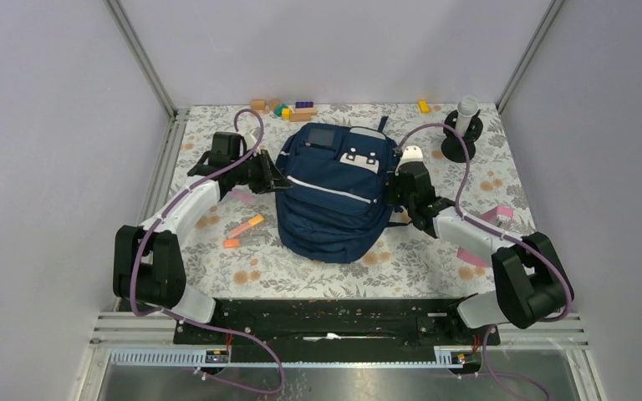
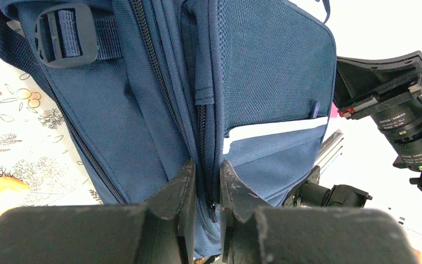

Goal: Pack the student bag
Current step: Zip the student bag at the center of the board.

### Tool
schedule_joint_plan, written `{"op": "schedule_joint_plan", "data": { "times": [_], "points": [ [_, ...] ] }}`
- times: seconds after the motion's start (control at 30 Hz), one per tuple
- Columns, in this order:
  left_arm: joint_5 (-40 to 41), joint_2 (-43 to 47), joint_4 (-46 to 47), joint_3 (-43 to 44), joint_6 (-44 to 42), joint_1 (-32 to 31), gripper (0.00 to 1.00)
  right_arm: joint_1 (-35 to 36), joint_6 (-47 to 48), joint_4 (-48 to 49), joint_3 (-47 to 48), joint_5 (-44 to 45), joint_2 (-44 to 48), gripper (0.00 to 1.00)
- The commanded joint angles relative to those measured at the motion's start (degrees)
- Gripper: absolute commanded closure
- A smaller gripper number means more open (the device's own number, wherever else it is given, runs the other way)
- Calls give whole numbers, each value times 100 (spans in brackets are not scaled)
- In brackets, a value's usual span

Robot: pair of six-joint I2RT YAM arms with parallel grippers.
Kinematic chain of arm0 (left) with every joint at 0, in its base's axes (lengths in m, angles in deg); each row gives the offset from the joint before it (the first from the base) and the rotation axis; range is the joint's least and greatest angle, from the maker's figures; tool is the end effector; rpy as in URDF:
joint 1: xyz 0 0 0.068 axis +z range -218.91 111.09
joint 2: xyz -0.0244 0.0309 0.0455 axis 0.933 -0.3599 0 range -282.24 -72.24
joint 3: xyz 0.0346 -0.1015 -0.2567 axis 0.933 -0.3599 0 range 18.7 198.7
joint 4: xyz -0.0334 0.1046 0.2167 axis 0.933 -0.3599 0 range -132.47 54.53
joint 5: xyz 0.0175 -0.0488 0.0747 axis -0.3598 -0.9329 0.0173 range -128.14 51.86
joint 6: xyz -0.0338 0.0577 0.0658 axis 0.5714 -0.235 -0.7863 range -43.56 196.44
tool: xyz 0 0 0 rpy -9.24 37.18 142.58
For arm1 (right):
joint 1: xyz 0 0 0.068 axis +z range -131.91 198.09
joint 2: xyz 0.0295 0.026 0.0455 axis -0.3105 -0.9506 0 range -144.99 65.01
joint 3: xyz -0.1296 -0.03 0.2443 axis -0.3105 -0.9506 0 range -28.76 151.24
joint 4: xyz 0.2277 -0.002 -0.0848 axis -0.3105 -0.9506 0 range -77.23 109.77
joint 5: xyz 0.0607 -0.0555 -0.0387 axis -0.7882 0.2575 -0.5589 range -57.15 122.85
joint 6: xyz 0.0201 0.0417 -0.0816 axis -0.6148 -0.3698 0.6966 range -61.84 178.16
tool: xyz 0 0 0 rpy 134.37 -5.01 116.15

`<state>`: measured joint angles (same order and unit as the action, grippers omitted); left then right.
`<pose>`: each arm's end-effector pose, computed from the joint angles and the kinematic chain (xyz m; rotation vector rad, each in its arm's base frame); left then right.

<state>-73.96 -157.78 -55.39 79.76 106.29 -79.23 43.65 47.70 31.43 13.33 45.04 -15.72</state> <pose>0.3165 -0.1080 0.2437 -0.0853 2.4100 -1.0700 0.3050 0.1260 0.2147 -0.1349 2.0304 0.1787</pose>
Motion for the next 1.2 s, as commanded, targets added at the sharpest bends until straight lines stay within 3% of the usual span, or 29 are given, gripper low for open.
{"op": "schedule_joint_plan", "data": {
  "times": [0.0,0.17,0.2,0.3,0.4,0.5,0.67,0.9,1.17],
  "points": [
    [118,255,217,345,-251,215,100,-314,52,20,396,226,-206,100],
    [127,257,203,365,-268,215,100,-359,284,-277,552,-77,-107,100],
    [131,257,185,378,-281,215,100,-359,390,-322,508,-191,29,95],
    [130,272,131,418,-329,215,100,-359,917,-348,193,-678,607,60],
    [59,270,85,462,-383,225,100,-359,1856,-842,173,-1138,861,42],
    [7,216,-181,621,-588,246,100,-368,2456,-1411,217,-995,926,43],
    [-104,35,-551,877,-852,377,100,-368,3518,-879,-354,-2794,1291,37],
    [-198,-198,-833,1050,-1046,530,100,-359,3744,95,-785,-3851,1345,31],
    [-268,-261,-840,1062,-1047,532,100,-276,3722,199,-294,-4422,860,34]
  ]
}}
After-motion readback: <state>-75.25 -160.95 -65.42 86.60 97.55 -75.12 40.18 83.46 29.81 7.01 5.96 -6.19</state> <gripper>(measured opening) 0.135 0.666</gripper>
